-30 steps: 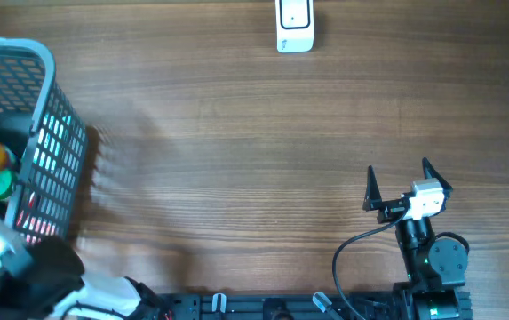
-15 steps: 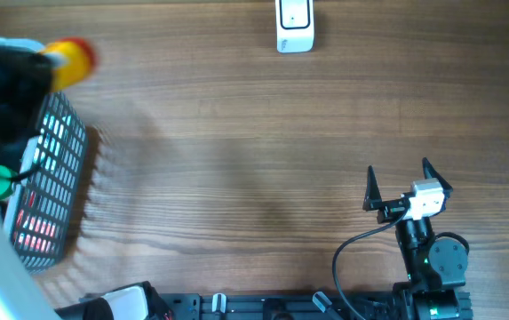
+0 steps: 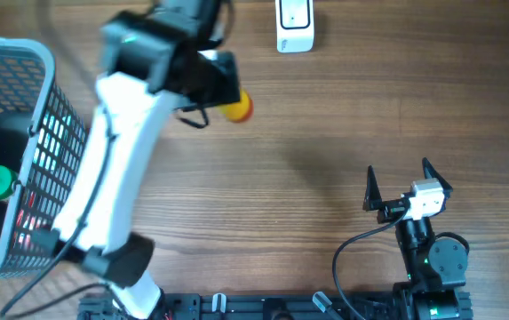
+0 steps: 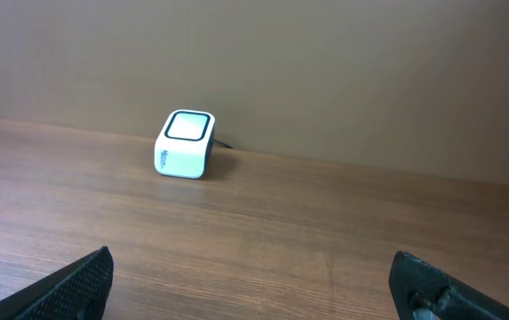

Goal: Scan the item barcode
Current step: 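Grasp the red sauce bottle by its green cap and lift it out, then carry the bottle forward and set it upright near the scanner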

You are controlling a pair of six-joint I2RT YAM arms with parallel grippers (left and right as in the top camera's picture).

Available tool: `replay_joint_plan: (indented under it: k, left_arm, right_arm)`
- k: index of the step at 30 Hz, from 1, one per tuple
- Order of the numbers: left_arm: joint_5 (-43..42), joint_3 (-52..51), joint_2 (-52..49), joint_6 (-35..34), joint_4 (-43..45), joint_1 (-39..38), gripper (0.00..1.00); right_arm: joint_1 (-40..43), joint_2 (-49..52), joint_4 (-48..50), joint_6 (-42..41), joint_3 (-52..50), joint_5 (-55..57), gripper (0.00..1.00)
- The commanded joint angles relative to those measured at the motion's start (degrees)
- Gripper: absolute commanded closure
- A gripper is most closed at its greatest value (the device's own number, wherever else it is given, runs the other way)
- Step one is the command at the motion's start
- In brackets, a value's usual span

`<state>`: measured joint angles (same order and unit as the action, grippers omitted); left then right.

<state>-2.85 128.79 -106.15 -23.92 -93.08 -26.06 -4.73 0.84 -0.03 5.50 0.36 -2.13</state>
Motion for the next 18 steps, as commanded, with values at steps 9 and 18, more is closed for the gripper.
replay_joint_plan:
  k: [9, 18]
  left_arm:
    - [-7.2, 0.4, -9.2, 29.7, -1.0, -5.3, 0.58]
    - [-11.7, -0.7, -12.0, 40.9, 1.3, -5.3, 0.55]
  right_arm:
    - [-0.1, -0.4, 0.1, 0.5, -0.1, -0.7, 0.0]
    - [-0.1, -0.4, 0.1, 0.5, -0.1, -0.7, 0.0]
